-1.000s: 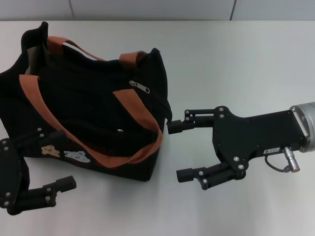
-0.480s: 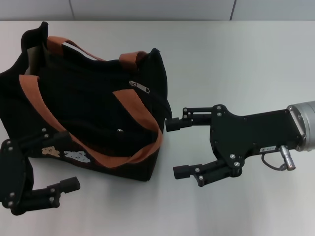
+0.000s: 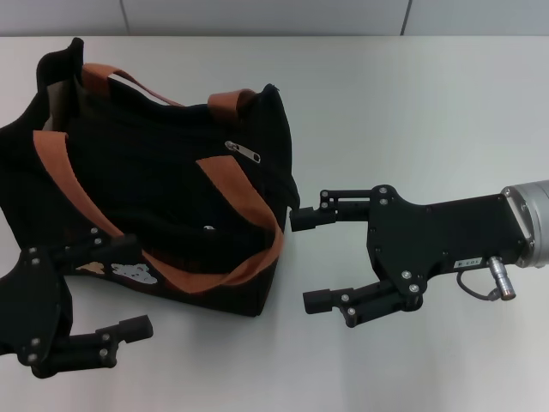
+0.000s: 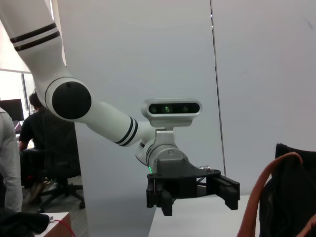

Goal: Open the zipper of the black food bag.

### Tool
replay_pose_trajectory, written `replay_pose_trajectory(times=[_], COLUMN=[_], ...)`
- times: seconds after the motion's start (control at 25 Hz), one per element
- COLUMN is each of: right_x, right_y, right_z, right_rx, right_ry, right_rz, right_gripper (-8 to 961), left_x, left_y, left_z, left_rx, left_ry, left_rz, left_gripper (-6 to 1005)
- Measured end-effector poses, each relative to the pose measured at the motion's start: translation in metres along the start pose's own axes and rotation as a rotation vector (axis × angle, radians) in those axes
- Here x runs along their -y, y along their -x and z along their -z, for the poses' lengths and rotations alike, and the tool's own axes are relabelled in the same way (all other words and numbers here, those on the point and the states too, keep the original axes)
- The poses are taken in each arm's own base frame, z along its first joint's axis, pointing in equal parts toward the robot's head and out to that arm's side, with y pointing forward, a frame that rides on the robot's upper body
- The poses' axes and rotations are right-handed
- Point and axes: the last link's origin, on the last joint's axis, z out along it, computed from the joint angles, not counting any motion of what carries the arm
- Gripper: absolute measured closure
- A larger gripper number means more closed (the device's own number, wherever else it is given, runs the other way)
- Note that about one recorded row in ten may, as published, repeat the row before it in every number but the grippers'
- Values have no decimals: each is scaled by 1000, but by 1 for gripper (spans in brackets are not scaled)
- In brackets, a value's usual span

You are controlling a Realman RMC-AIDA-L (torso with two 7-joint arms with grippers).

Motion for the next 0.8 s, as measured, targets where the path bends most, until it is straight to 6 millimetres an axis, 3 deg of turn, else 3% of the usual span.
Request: replay_pose_trajectory(times=[0.8], right_x=[-3], right_y=[-3], right_z=[0], right_rx=[8], right_ry=[1], right_rz=[-7], right_gripper=[114], left_x=[0], left_y=[1], left_z=[-4], left_rx=[-3], left_ry=[12], left_rz=[6], left_gripper=[167])
